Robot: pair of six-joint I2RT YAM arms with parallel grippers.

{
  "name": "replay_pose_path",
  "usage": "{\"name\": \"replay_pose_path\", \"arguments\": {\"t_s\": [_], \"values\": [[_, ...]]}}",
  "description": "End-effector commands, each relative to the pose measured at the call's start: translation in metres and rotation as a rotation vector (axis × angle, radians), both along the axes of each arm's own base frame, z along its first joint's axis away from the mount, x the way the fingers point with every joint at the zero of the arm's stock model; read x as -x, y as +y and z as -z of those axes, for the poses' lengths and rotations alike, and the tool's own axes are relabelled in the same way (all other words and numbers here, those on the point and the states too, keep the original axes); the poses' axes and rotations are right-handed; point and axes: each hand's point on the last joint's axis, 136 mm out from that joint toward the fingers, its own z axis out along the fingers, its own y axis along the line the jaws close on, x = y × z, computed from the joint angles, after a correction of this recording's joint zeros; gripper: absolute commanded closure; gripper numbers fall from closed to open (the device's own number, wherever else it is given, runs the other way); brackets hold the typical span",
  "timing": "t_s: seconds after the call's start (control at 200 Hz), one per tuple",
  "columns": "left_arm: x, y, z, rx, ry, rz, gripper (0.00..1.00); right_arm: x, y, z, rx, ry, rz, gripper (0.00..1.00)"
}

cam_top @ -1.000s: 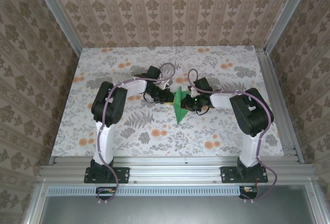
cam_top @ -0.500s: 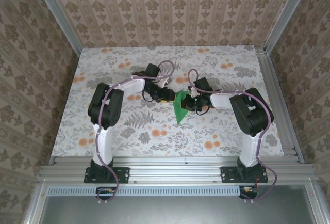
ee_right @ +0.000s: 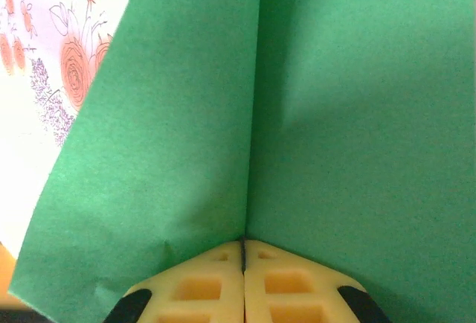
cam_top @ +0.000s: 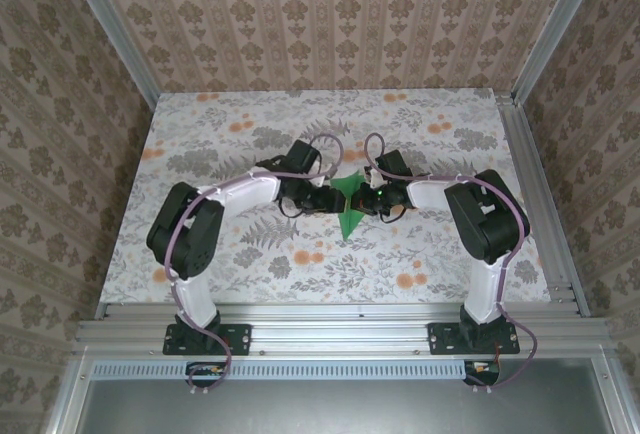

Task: Fold a paper plane with a square sheet of paper (pick it up from the middle)
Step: Fourth fold the wing at the center of the table.

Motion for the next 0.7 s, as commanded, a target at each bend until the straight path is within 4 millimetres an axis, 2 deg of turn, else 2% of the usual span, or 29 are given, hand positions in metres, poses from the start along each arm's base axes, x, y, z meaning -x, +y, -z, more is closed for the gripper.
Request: {"name": "replay_pose_path", "arguments": {"t_s": [0.0, 0.115, 0.315, 0.465, 0.695], "values": [[-0.005, -0.012, -0.007, 0.01, -0.049, -0.048, 0.49, 0.01, -0.008, 0.023, 0.042, 0.073, 0.023, 0.91], [0.002, -0.018, 0.002, -0.02, -0.063, -0.044, 0.51, 0.01, -0.008, 0.022, 0.041, 0.073, 0.025, 0.91], [0.004, -0.017, 0.023, -0.067, -0.058, -0.055, 0.61, 0.012, -0.008, 0.022, 0.035, 0.077, 0.027, 0.92], [0.002, -0.019, 0.03, -0.079, -0.061, -0.044, 0.68, 0.014, -0.008, 0.021, 0.032, 0.077, 0.027, 0.92], [0.001, -0.023, 0.035, -0.084, -0.056, -0.024, 0.73, 0.014, -0.008, 0.022, 0.024, 0.078, 0.027, 0.92]]}}
